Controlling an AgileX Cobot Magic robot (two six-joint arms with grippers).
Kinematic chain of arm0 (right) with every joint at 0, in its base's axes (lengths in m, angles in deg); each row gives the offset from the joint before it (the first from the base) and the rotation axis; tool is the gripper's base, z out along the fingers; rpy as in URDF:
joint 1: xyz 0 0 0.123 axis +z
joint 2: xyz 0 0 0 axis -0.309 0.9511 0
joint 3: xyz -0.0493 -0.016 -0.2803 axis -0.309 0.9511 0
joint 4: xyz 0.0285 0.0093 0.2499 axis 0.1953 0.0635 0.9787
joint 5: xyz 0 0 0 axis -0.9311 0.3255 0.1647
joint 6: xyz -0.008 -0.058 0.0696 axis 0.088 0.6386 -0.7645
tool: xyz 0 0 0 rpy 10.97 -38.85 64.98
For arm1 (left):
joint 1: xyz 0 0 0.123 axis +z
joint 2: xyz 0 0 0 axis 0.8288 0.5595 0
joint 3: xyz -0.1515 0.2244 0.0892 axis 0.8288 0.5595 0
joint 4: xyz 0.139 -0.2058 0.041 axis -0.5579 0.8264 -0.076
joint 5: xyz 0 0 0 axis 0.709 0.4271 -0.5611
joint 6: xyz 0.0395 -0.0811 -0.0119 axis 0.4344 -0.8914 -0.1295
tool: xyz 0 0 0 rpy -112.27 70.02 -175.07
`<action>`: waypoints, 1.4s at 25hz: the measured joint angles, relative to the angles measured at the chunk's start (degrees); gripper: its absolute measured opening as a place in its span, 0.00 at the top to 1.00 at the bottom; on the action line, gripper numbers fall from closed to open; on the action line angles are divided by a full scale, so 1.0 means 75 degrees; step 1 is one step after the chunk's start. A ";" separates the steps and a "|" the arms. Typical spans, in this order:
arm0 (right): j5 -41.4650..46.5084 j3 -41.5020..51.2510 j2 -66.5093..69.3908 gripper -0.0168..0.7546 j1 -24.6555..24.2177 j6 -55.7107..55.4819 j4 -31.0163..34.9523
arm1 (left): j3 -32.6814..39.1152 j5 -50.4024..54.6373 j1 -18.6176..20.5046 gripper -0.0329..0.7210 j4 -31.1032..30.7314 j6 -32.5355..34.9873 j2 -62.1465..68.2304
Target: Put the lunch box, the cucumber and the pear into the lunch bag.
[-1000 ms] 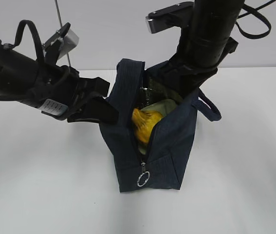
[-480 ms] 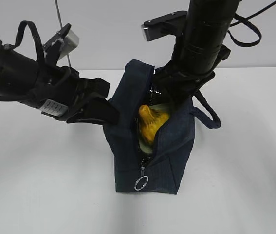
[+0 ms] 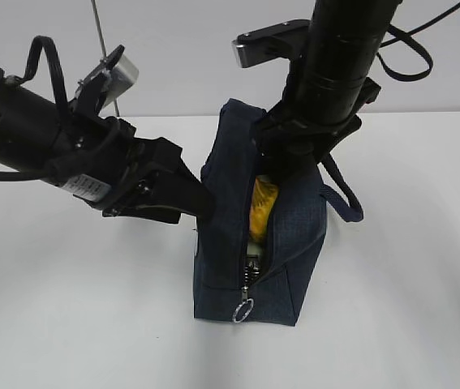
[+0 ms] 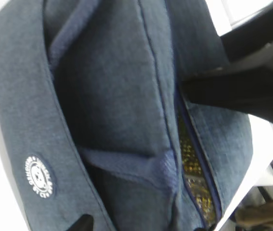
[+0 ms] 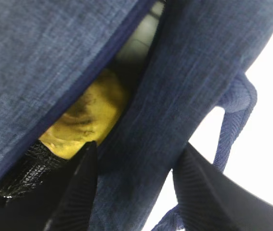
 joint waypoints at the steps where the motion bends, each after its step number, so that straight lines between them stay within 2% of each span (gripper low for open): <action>1: 0.0000 0.0000 -0.0018 0.46 0.0000 0.0000 0.0035 | 0.0000 0.0066 0.0000 0.45 -0.0010 0.0028 0.0000; 21: 0.0386 0.0000 -0.1356 0.46 0.0000 0.0025 0.0173 | -0.0315 0.0483 -0.0023 0.44 -0.0027 0.0666 -0.0228; 29: 0.0446 0.0051 -0.2276 0.47 0.0000 0.0269 0.0965 | -0.0382 0.0441 -0.0023 0.44 -0.0318 0.0690 -0.0237; 35: 0.0459 0.0778 -0.3127 0.48 0.0000 0.0622 0.1634 | -0.0382 0.0441 -0.0046 0.43 -0.0393 0.0943 -0.0237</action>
